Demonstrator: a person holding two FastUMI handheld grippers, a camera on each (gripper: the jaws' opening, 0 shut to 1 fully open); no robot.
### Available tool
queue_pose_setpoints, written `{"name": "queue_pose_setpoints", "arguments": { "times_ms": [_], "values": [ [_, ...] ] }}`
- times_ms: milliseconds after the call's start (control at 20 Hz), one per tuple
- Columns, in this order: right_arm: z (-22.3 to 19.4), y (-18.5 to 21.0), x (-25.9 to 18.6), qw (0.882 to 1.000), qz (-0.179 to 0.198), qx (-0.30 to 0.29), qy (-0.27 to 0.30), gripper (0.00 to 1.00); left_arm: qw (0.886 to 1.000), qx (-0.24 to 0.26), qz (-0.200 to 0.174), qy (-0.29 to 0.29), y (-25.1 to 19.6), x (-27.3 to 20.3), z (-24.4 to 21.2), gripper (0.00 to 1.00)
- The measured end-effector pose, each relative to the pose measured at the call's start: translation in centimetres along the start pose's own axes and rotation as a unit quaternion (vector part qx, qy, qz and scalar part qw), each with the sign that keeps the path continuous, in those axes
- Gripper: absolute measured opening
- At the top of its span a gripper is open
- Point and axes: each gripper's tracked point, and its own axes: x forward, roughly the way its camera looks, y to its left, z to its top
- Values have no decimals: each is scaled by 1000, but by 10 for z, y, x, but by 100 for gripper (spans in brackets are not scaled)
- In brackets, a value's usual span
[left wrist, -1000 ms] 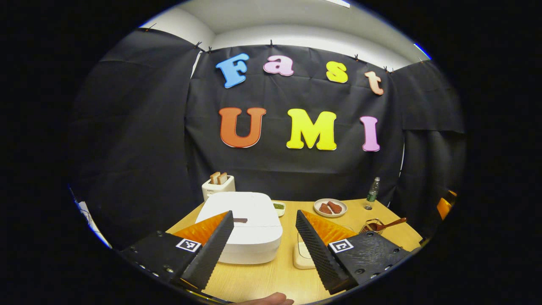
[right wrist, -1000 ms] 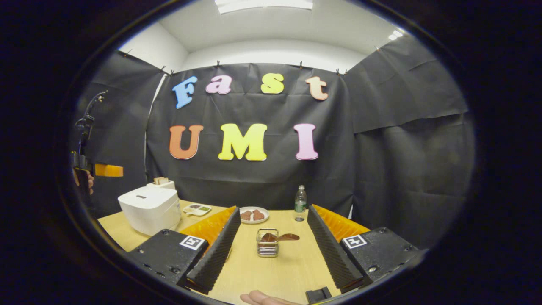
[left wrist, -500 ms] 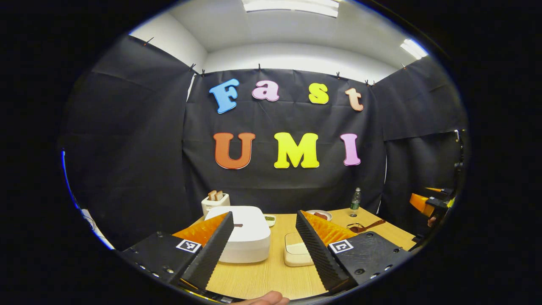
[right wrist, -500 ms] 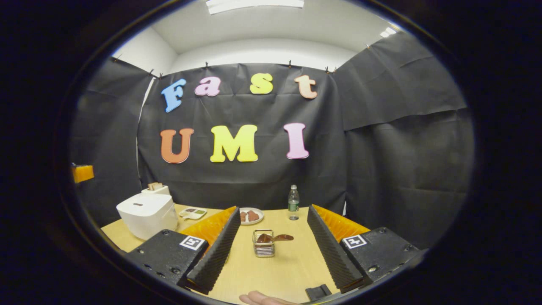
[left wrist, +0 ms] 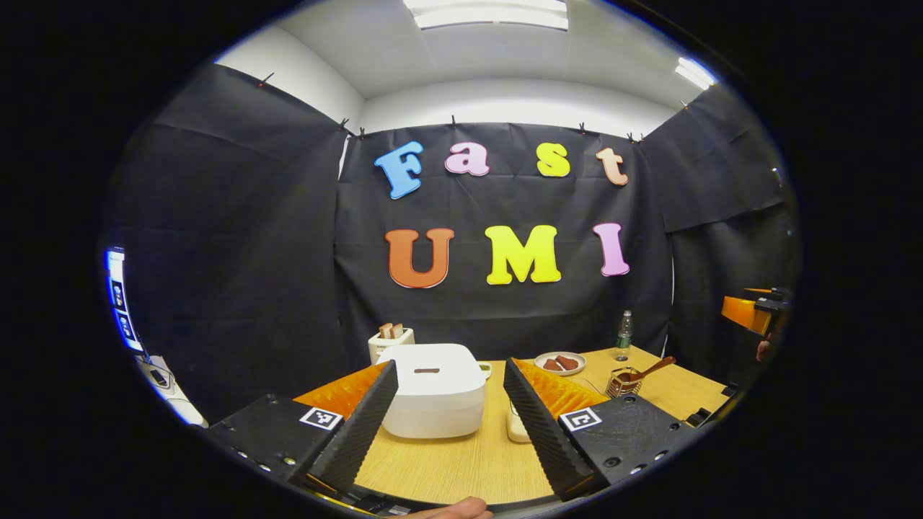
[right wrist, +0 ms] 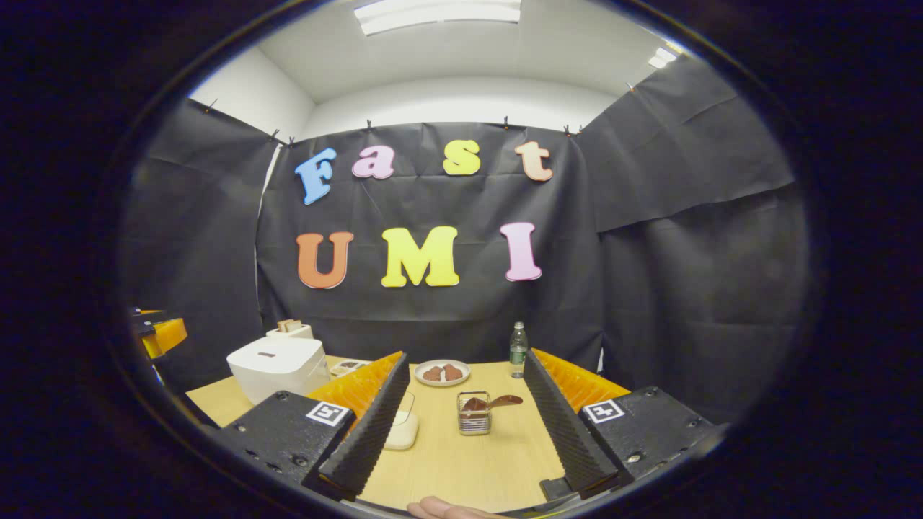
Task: Close the left gripper, press the button to open the rice cooker; take a wooden spoon from the chopstick holder with the right hand, scoop a spoonful of rice and pour it into the rice cooker, then put the wooden spoon back into the chopstick holder.
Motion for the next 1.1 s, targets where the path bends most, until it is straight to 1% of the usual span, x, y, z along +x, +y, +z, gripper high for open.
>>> {"name": "queue_pose_setpoints", "arguments": {
  "times_ms": [150, 350, 550, 600, 750, 900, 950, 1100],
  "values": [
    [2, 2, -5, 1000, 6, 3, -5, 100, 1000, -20, -20, -3, -6, -6, 3, 94],
    [-8, 3, -5, 1000, 9, 1, 2, 100, 1000, -18, -11, 3, 2, -8, 1, 94],
    [-12, 5, -5, 1000, 20, 7, 7, 99, 1000, -10, -15, 4, -5, -7, 0, 94],
    [-11, 2, -6, 1000, 19, 3, 5, 100, 1000, -7, -14, 2, -5, -7, -1, 94],
    [-7, -12, -8, 1000, 7, 1, -7, 99, 1000, -3, -11, 1, -7, -6, -1, 94],
    [-8, -14, -12, 1000, 7, 6, -9, 100, 1000, -2, -14, 4, -14, -5, -3, 94],
    [-8, -15, -12, 1000, 7, 7, -10, 99, 1000, 0, -15, 6, -14, -5, -4, 94],
    [-6, -18, -15, 1000, 6, 4, -15, 99, 1000, 6, -14, 3, -16, -5, -1, 94]
  ]
}}
